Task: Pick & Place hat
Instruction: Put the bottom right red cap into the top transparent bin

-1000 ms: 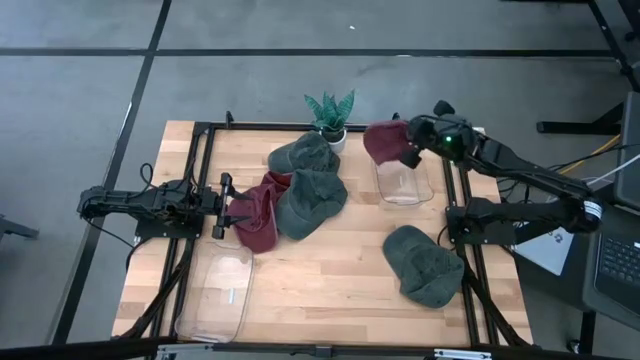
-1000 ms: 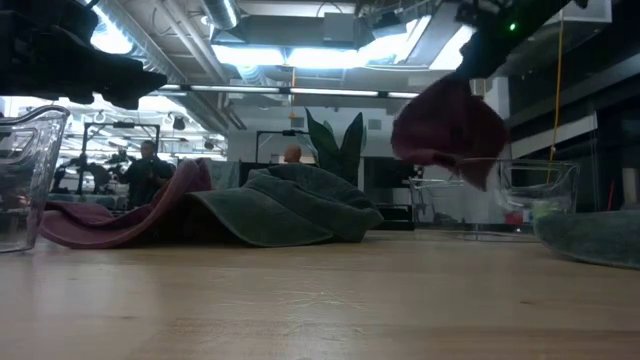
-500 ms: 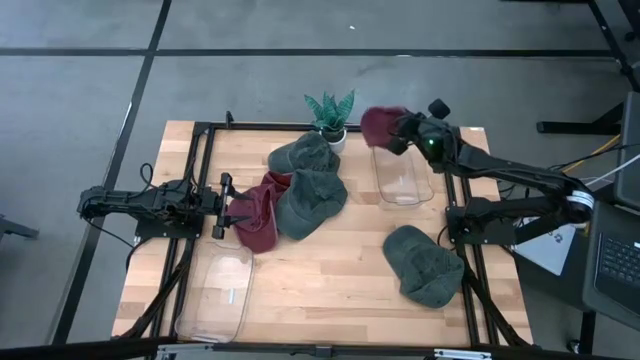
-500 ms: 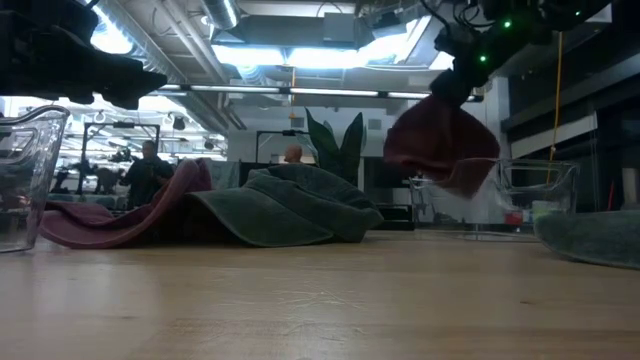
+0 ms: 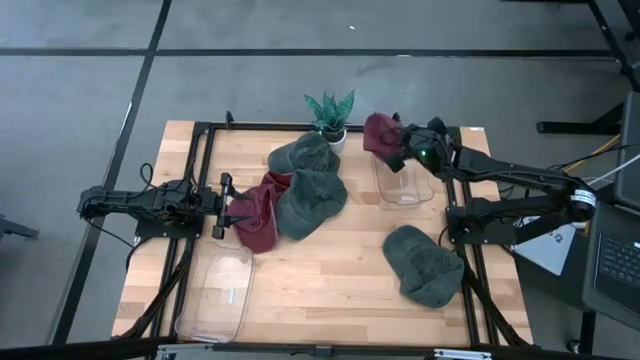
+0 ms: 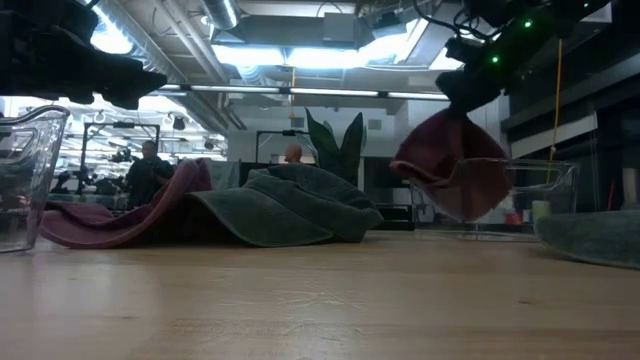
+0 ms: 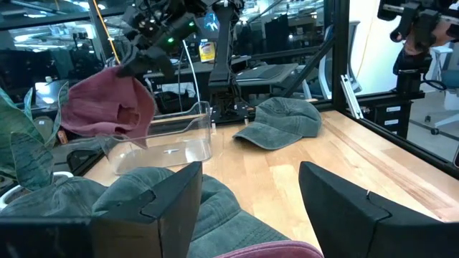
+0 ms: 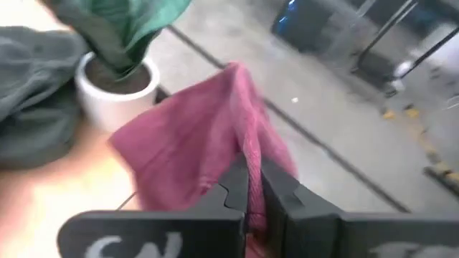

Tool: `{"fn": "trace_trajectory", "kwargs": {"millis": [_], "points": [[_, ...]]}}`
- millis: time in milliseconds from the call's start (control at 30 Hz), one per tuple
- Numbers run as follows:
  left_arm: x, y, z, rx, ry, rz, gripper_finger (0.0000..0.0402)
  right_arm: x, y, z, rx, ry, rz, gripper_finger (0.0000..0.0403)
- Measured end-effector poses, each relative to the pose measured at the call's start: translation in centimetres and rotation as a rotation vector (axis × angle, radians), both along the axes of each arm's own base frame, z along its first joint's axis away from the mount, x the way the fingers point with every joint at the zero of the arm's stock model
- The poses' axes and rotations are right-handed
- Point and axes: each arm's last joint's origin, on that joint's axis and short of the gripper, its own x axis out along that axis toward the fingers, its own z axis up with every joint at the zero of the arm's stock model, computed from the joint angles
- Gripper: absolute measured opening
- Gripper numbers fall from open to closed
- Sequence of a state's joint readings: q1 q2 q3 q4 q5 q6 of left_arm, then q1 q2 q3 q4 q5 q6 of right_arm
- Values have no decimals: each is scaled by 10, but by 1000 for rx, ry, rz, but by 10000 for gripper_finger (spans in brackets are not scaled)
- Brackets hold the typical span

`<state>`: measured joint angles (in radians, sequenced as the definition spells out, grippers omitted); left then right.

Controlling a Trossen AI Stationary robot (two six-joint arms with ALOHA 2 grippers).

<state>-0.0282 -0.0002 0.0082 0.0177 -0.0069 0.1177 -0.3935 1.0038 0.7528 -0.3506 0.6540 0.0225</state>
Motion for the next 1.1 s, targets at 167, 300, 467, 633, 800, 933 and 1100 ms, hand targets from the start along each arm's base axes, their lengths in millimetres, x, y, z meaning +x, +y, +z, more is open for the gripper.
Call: {"fn": "trace_trajectory", "kwargs": {"millis": [167, 300, 467, 633, 800, 933, 1100], "points": [[0, 0, 0, 0, 0, 0, 229, -6, 11, -6, 149, -22, 43, 12], [0, 0, 0, 0, 0, 0, 230, -10, 21, -7, 275, -61, 130, 14], [0, 0, 0, 0, 0, 0, 229, -15, 30, -5, 372, -84, 232, 14], [0, 0, 0, 0, 0, 0, 230, -19, 36, -6, 473, -80, 332, 16], [0, 0, 0, 0, 0, 0, 229, -18, 40, -7, 579, -91, 444, 18], [0, 0, 0, 0, 0, 0, 230, -18, 42, -7, 601, -87, 497, 18], [0, 0, 0, 0, 0, 0, 228, -19, 42, -7, 606, -84, 477, 24]]}}
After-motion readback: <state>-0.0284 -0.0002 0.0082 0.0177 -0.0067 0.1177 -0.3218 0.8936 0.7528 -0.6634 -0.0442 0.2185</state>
